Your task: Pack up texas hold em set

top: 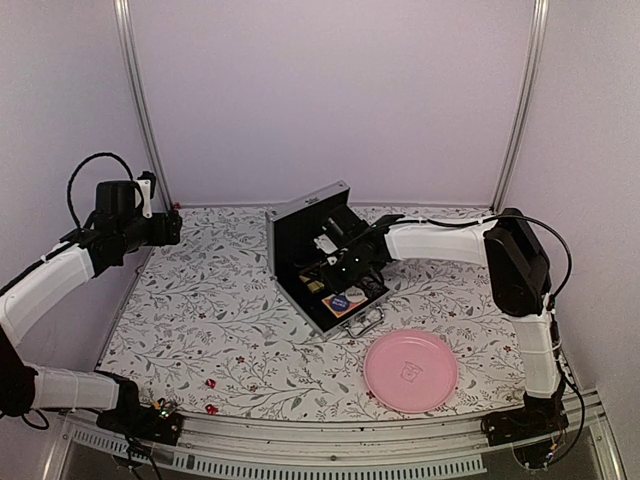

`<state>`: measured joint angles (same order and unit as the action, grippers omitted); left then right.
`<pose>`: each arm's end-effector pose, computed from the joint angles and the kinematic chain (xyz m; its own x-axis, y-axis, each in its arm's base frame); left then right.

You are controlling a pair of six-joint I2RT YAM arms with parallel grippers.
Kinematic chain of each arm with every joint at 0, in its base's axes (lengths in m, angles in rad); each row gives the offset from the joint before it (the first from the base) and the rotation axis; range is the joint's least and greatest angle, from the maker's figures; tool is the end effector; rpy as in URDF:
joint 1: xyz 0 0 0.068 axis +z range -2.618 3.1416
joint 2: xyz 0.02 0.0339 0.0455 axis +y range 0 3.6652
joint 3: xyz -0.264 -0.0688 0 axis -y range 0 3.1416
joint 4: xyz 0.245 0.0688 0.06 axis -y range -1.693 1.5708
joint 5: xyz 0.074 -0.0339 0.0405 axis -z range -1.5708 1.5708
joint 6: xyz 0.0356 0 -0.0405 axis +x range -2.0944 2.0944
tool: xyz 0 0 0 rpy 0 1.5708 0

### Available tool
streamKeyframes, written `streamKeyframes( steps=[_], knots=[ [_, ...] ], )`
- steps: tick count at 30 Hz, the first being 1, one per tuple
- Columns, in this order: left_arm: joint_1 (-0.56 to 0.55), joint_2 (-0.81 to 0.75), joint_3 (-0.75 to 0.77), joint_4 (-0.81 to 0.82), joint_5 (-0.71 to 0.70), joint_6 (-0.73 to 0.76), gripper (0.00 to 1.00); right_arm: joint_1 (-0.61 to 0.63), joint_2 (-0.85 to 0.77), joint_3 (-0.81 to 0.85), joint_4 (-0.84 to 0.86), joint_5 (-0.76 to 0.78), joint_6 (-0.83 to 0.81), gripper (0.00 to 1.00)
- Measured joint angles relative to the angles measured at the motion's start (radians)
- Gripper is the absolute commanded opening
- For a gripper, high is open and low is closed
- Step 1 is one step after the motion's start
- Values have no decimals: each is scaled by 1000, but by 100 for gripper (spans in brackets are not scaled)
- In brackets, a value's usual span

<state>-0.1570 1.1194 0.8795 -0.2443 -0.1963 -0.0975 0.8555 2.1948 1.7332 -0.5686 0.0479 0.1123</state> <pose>0.2514 -0.0328 0.3004 -0.4559 -0.0245 -0.8897 -0.0618 0.9981 0.0042 0.3139 0.3588 0.1784 -0.6415 -0.5677 -0.5160 -0.6702 0.7420 0.0169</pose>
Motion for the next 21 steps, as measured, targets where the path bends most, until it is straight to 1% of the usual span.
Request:
streamKeyframes(
  steps=[5, 11, 16, 18, 21],
  knots=[
    [0, 0, 0, 0, 0, 0, 97, 0, 11, 10, -12, -1, 0, 4],
    [0, 0, 0, 0, 0, 0, 97, 0, 22, 14, -16, -5, 0, 10],
    [0, 0, 0, 0, 0, 0, 97, 0, 28, 23, -19, -5, 0, 18],
    [0, 0, 0, 0, 0, 0, 97, 0, 30, 26, -20, -5, 1, 25],
    [0, 0, 0, 0, 0, 0, 97, 0, 31, 27, -22, -5, 3, 28]
  ],
)
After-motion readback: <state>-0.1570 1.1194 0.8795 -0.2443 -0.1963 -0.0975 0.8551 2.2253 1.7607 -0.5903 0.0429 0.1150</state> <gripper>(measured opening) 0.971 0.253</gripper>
